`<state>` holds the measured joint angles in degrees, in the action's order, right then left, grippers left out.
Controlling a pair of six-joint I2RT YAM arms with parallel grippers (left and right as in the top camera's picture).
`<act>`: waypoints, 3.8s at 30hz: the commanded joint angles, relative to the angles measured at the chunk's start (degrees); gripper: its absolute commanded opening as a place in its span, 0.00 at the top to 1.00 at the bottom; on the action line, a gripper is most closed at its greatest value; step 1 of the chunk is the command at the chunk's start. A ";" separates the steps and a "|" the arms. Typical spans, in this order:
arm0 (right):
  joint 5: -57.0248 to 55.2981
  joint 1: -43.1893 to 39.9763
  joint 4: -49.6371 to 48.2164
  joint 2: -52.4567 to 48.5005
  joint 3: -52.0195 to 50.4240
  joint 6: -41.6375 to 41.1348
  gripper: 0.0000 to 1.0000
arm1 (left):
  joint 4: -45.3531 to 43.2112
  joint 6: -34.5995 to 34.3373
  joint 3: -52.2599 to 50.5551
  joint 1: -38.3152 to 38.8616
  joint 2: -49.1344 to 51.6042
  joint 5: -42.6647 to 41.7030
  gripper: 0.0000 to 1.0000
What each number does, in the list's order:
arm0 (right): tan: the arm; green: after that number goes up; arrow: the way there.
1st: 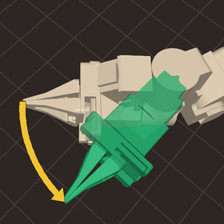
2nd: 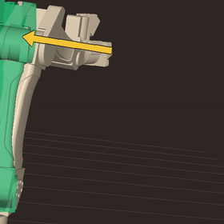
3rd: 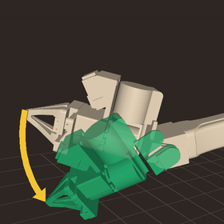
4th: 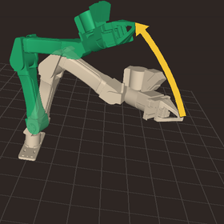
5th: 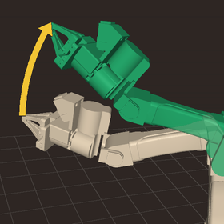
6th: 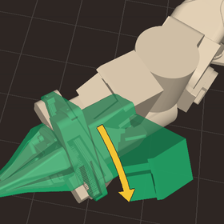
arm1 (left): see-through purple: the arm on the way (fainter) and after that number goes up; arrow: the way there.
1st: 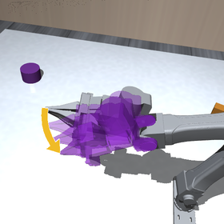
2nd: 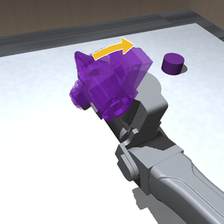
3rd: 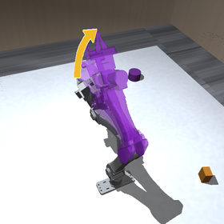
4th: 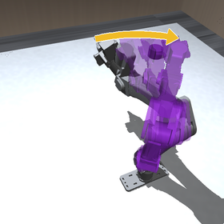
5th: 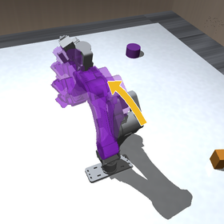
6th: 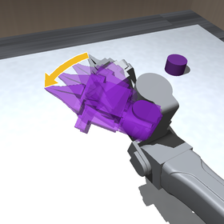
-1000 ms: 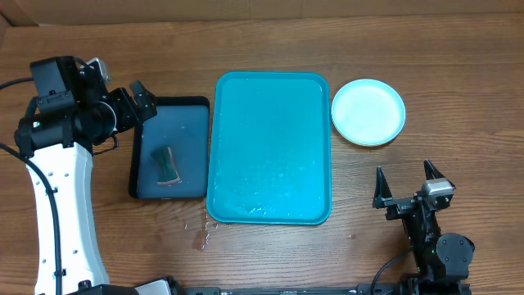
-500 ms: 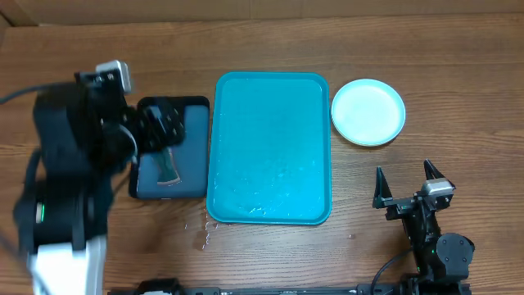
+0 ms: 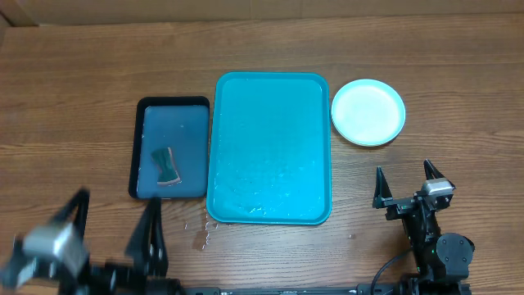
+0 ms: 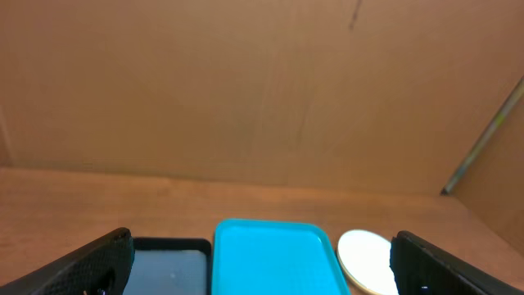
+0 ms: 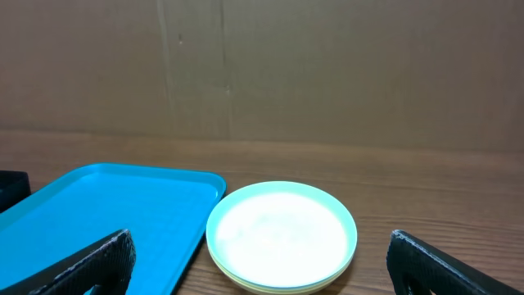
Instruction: Clean dirty plates on tray and stack at the side
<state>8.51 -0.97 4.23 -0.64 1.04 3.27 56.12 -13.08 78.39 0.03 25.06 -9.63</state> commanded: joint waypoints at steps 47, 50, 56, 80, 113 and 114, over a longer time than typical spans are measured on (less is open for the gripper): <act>-0.81 0.37 -0.22 0.48 -0.59 0.42 0.00 | -76.35 -0.55 -78.12 0.37 -24.85 2.91 0.00; -0.79 0.37 -0.22 0.48 -0.59 0.42 0.00 | -65.88 -0.15 -78.12 0.37 -24.85 5.20 0.00; -0.79 0.37 -0.22 0.48 -0.59 0.42 0.00 | -51.45 1.46 -78.12 0.37 -24.87 8.41 0.00; -0.81 0.37 -0.22 0.48 -0.59 0.42 0.00 | -51.67 12.92 -78.12 0.37 -24.81 8.37 0.00; -0.79 0.37 -0.22 0.48 -0.59 0.42 0.00 | -51.67 12.90 -78.12 0.37 -24.81 8.35 0.00; -0.79 0.37 -0.22 0.48 -0.59 0.42 0.00 | -51.67 12.90 -78.12 0.37 -24.81 8.37 0.00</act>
<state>8.51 -0.97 4.25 -0.62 1.04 3.29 4.32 -1.26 0.47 0.03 0.73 -1.83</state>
